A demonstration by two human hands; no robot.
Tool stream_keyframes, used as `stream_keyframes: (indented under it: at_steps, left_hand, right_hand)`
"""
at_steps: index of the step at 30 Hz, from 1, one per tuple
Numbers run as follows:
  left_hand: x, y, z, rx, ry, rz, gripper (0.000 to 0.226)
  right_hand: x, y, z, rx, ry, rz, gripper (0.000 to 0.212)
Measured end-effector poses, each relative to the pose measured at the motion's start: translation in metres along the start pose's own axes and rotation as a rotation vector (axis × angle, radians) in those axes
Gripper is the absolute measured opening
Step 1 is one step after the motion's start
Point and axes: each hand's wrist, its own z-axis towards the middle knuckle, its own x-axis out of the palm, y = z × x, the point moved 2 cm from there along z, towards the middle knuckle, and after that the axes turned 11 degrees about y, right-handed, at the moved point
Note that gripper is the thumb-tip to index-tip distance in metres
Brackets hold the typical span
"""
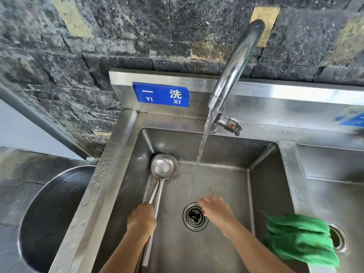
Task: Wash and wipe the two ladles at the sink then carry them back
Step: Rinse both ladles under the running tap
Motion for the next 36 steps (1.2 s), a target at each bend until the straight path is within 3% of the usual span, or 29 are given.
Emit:
stream_keyframes:
  at_steps: [3, 5, 8, 17, 21, 27, 31, 34, 36]
  left_hand:
    - [0.012, -0.013, -0.01, 0.027, -0.01, 0.073, 0.043]
    - [0.021, -0.022, -0.017, 0.024, -0.005, 0.132, 0.033]
    - [0.033, -0.027, -0.019, -0.005, 0.039, 0.186, 0.037]
    - [0.034, -0.021, -0.031, -0.079, 0.05, -0.289, 0.045]
    - [0.017, -0.019, -0.043, -0.08, 0.031, -0.381, 0.042]
    - [-0.007, -0.005, -0.073, -0.011, 0.0, -0.299, 0.01]
    - [-0.014, -0.005, -0.097, 0.059, 0.005, -0.236, 0.02]
    - [-0.024, -0.014, -0.115, 0.089, 0.046, -0.158, 0.022]
    - [-0.03, -0.021, -0.123, 0.103, 0.095, -0.11, 0.026]
  right_hand:
    - [0.022, -0.012, 0.001, 0.001, 0.069, 0.037, 0.041]
    - [0.033, -0.017, 0.002, -0.02, 0.107, 0.037, 0.035]
    - [0.042, -0.021, -0.001, -0.057, 0.163, 0.0, 0.024]
    - [0.044, -0.031, -0.002, -0.102, 0.238, -0.099, 0.016]
    - [0.048, -0.021, -0.005, -0.076, 0.234, -0.066, 0.019]
    - [0.074, -0.007, -0.002, -0.01, 0.284, 0.137, 0.018]
    - [0.096, 0.0, -0.007, 0.083, 0.358, 0.393, 0.013]
    - [0.108, 0.007, -0.021, 0.112, 0.337, 0.533, 0.021]
    - [0.11, 0.011, -0.025, 0.127, 0.31, 0.648, 0.015]
